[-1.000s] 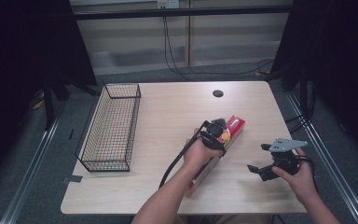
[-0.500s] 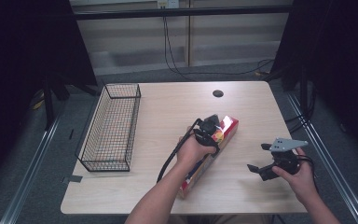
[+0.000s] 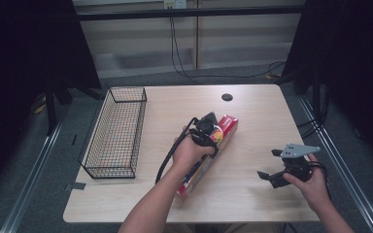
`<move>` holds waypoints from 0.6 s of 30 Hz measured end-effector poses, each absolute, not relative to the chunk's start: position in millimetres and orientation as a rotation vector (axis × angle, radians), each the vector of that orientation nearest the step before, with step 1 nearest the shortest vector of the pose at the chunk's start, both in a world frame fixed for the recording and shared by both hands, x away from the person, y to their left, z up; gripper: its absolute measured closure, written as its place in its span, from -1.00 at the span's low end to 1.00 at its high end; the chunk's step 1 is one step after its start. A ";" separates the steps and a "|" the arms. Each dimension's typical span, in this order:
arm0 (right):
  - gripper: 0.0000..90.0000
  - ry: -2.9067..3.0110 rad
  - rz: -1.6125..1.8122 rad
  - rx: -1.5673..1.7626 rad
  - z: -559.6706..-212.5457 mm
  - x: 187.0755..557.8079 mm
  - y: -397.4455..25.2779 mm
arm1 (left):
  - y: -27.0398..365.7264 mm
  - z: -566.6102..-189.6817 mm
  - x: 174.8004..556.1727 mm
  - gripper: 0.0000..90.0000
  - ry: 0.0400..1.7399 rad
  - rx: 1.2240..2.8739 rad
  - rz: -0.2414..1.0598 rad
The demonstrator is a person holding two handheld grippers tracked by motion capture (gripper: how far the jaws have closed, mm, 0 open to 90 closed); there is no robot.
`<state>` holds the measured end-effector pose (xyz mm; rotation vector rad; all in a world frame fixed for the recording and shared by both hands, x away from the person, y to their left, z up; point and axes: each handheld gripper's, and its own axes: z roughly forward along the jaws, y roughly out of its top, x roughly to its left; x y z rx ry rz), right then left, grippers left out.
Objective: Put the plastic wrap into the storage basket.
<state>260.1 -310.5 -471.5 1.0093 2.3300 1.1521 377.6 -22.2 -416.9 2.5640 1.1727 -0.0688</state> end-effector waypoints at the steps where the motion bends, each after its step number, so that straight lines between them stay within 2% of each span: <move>1: -0.99 2.327 1.155 1.013 -471.4 260.2 -310.5 | -20.9 -416.4 377.2 -0.03 1.198 2.553 -0.073; 18: -0.99 2.329 1.155 1.009 -470.8 260.1 -311.2 | 5.6 -400.7 381.3 -0.03 1.232 2.555 -0.047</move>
